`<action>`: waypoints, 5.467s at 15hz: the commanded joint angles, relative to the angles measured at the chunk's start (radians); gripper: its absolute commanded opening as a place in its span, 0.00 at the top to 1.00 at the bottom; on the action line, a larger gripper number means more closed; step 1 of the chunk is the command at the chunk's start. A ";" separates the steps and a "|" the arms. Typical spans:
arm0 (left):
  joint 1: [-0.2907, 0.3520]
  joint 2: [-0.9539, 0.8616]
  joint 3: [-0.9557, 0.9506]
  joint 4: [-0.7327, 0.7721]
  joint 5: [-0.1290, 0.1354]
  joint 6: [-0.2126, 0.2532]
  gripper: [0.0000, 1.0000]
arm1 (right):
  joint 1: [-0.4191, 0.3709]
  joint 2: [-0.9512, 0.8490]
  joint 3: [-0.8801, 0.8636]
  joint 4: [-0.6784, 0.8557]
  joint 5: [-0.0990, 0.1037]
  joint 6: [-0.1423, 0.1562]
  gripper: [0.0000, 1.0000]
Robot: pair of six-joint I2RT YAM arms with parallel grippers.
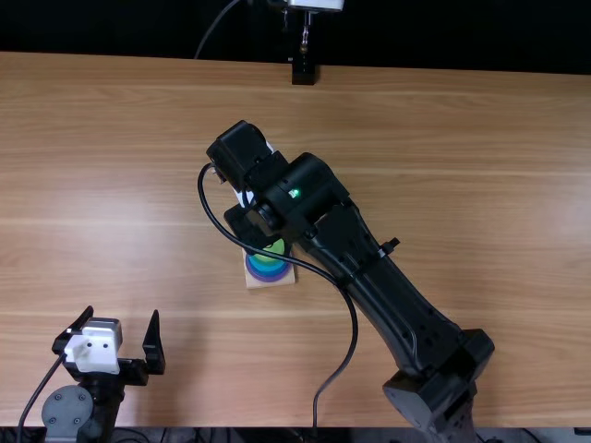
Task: Build the Hanoi tower: stack the rings onto the peg from bottom to top in this color order: purple, dark blue, light blue, dark green, light green, yellow, orange.
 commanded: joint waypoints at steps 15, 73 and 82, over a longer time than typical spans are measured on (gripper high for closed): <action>0.009 -0.012 -0.103 -0.077 0.006 0.005 0.00 | -0.031 0.020 -0.047 -0.002 0.003 -0.004 1.00; 0.009 -0.012 -0.103 -0.077 0.006 0.005 0.00 | -0.232 -0.342 -0.385 0.524 0.023 0.037 0.00; 0.009 -0.012 -0.103 -0.077 0.006 0.005 0.00 | -0.373 -0.582 -0.988 1.167 0.027 0.035 0.00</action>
